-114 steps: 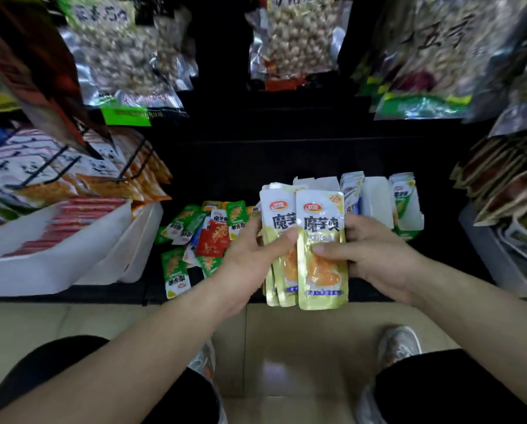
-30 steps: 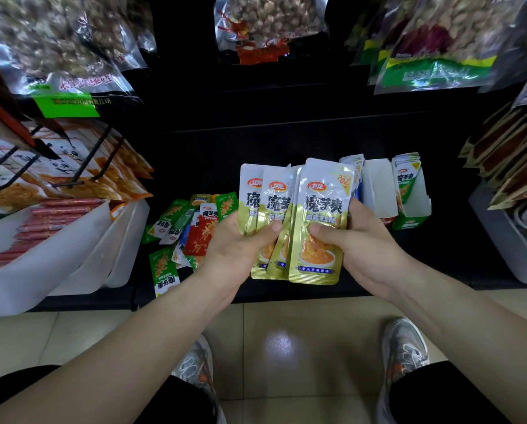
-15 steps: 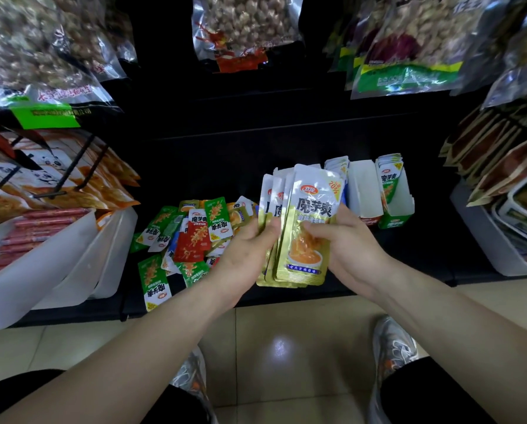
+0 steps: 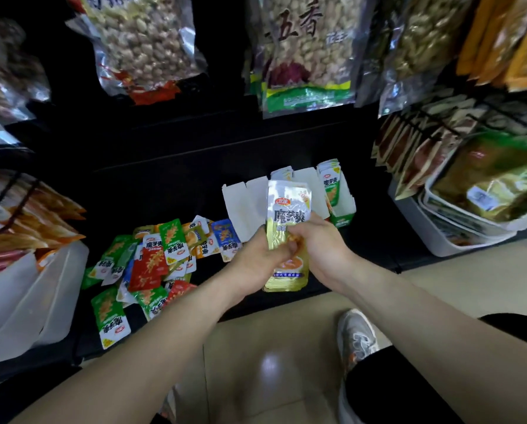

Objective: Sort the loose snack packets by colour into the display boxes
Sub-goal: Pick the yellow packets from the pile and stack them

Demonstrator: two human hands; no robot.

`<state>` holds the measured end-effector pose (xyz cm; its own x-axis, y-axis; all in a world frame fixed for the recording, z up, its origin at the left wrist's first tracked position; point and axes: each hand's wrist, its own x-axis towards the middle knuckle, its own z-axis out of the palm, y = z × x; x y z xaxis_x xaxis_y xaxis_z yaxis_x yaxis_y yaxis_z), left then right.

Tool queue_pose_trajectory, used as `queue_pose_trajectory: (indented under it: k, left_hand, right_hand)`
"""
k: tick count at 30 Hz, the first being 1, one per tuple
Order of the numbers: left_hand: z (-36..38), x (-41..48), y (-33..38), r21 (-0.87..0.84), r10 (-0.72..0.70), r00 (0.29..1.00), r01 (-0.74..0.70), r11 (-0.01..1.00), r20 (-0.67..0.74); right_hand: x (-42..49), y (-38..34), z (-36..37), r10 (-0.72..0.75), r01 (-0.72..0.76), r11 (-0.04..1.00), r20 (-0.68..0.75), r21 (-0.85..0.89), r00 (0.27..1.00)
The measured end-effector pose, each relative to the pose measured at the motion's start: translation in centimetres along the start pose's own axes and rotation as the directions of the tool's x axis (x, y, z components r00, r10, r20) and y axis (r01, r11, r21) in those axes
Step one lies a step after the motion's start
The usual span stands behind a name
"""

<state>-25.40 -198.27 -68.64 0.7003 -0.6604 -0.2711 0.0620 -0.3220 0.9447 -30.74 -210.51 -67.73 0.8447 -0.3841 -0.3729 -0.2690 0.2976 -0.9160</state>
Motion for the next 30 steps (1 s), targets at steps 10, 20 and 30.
queue_pose_trajectory:
  k: [10,20,30]
  left_hand:
    - [0.9,2.0,-0.5,-0.067,-0.148,0.963,0.136,0.988,-0.225]
    - [-2.7,5.1,-1.7,-0.149,-0.209,0.923,0.169,0.974,-0.324]
    - [-7.3,11.8,-5.1,-0.172,-0.266,0.835,0.207,0.963,-0.481]
  right_hand:
    - [-1.3,-0.7,-7.7,0.004,-0.072,0.791,-0.112,-0.608,0.994]
    - [1.6,-5.2,-13.0,0.141,0.015,0.265,0.054,-0.964,0.988]
    - [9.7,-3.2,-11.5,0.269,0.141,0.092,0.161,-0.986,0.949]
